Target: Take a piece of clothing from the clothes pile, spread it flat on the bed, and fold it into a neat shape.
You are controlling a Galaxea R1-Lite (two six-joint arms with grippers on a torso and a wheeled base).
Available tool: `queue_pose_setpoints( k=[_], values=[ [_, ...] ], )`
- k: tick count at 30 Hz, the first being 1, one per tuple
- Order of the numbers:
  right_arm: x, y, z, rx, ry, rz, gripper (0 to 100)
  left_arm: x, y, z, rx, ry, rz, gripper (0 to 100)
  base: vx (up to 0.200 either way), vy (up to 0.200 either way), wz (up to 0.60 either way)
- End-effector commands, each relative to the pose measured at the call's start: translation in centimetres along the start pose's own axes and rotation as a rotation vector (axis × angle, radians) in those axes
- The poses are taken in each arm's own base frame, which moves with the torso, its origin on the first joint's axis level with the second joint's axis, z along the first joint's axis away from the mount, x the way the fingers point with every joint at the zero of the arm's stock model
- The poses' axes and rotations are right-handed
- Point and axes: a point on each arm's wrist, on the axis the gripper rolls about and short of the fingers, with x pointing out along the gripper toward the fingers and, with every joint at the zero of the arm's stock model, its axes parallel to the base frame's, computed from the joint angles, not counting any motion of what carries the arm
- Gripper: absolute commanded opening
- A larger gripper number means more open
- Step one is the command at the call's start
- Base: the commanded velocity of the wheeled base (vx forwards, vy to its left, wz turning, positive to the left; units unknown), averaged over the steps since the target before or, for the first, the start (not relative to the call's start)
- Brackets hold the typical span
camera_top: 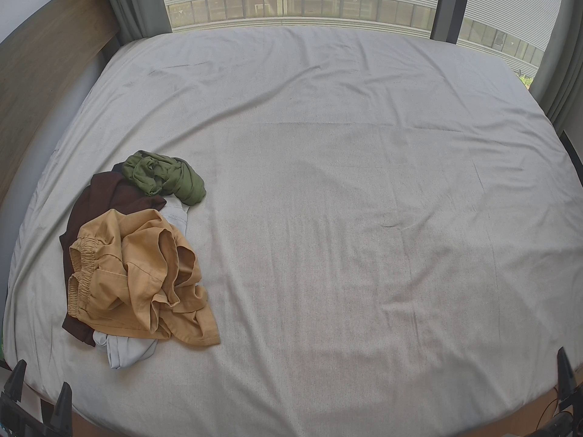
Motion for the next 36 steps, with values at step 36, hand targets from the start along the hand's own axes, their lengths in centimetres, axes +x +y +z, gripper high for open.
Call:
queue_pose_setpoints(
  k=[36],
  values=[
    [20.3, 7.4, 11.3, 0.355, 0.251, 0.548, 100, 0.0, 0.0, -0.5, 0.002, 0.006, 0.0, 100, 0.0, 0.0, 0.0]
  ],
)
